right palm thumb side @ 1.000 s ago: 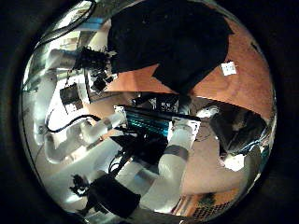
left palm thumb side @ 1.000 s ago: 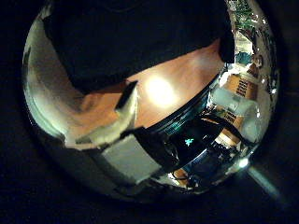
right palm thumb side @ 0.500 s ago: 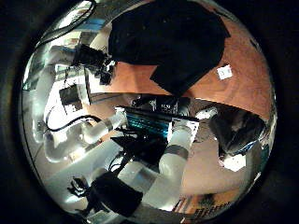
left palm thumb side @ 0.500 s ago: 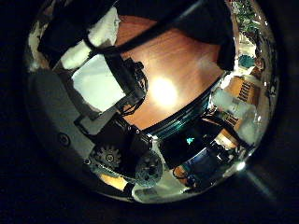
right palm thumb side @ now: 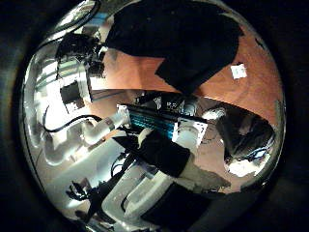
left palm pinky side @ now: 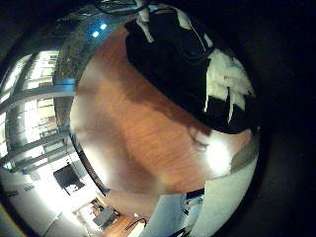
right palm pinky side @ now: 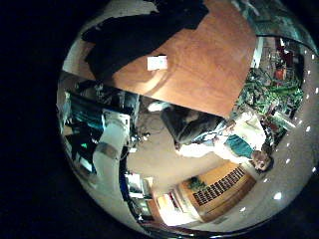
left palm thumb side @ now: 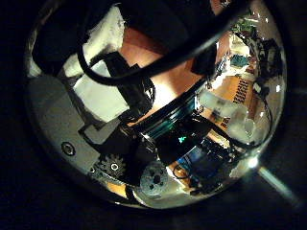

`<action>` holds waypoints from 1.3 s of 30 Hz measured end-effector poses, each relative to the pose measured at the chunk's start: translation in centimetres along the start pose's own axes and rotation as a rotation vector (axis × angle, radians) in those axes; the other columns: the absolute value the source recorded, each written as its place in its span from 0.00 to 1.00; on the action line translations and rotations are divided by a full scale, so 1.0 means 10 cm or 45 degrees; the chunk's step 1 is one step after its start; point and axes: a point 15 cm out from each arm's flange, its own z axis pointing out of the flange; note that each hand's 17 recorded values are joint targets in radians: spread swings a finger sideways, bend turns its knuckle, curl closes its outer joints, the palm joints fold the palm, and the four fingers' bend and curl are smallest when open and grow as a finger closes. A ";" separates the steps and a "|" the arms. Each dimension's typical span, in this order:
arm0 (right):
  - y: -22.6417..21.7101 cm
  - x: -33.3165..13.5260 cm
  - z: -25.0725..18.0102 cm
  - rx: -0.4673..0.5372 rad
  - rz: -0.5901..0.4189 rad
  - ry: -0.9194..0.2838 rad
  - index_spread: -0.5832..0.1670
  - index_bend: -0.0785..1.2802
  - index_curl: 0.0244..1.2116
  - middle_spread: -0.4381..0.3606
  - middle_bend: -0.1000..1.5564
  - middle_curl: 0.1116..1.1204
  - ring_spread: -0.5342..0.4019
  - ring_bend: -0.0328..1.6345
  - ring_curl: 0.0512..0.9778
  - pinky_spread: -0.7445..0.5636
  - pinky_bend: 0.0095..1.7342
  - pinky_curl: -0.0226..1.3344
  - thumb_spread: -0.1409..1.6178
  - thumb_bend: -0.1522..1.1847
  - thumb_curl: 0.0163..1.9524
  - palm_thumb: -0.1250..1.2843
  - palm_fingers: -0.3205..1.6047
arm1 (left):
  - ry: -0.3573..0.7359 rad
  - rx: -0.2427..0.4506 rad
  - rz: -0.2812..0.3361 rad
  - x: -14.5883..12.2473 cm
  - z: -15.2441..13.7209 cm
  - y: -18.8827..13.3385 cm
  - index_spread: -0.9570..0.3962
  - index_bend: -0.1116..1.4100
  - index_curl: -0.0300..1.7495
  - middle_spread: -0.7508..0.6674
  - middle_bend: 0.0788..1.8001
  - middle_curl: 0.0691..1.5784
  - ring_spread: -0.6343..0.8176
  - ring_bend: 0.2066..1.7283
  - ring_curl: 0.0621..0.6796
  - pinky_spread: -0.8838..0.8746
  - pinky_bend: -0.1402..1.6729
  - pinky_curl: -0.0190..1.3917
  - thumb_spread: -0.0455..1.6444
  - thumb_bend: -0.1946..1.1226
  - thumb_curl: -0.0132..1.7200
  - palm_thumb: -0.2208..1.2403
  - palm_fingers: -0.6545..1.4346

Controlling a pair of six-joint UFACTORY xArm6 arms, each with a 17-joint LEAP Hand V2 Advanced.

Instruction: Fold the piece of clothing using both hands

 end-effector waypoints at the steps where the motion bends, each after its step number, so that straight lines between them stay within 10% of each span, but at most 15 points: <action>1: -0.06 0.00 0.05 -0.008 -0.009 0.001 0.26 0.18 0.24 0.39 0.22 0.27 0.45 0.41 0.22 0.72 0.36 0.13 0.77 0.15 0.13 0.36 0.32 | 0.006 -0.002 -0.003 -0.01 0.01 0.01 0.27 0.63 0.50 0.19 0.58 0.56 0.16 0.78 0.78 0.17 0.71 0.49 0.79 0.14 0.24 0.54 0.84; 28: -0.72 0.22 1.22 -0.019 -0.131 0.305 0.36 0.19 0.24 0.44 0.23 0.27 0.49 0.39 0.21 0.74 0.31 0.14 0.64 0.10 0.15 0.41 0.31 | 0.023 -0.028 -0.028 -0.11 -0.08 0.01 0.23 0.56 0.59 0.18 0.57 0.58 0.17 0.78 0.77 0.16 0.69 0.52 0.80 0.14 0.25 0.52 0.83; 33: -0.78 0.34 1.19 -0.013 -0.141 0.394 0.36 0.18 0.25 0.35 0.26 0.29 0.37 0.45 0.24 0.62 0.34 0.13 0.64 0.11 0.16 0.49 0.42 | 0.029 -0.057 -0.032 -0.11 -0.13 0.06 0.22 0.54 0.60 0.18 0.57 0.58 0.17 0.78 0.77 0.16 0.69 0.53 0.80 0.14 0.26 0.51 0.84; 36: -0.88 0.36 1.15 0.032 -0.152 0.437 0.28 0.16 0.22 0.24 0.31 0.34 0.25 0.56 0.29 0.36 0.50 0.17 0.64 0.12 0.18 0.57 0.64 | 0.023 -0.073 -0.029 -0.11 -0.15 0.08 0.22 0.54 0.61 0.18 0.56 0.58 0.17 0.77 0.77 0.15 0.68 0.53 0.80 0.14 0.26 0.51 0.84; 39: -0.99 0.35 1.11 0.084 -0.154 0.453 0.19 0.29 0.30 0.18 0.41 0.44 0.24 0.62 0.38 0.30 0.57 0.23 0.63 0.13 0.20 0.64 0.81 | 0.026 -0.080 -0.029 -0.12 -0.17 0.11 0.21 0.53 0.62 0.18 0.56 0.58 0.17 0.77 0.77 0.16 0.68 0.53 0.80 0.14 0.26 0.51 0.84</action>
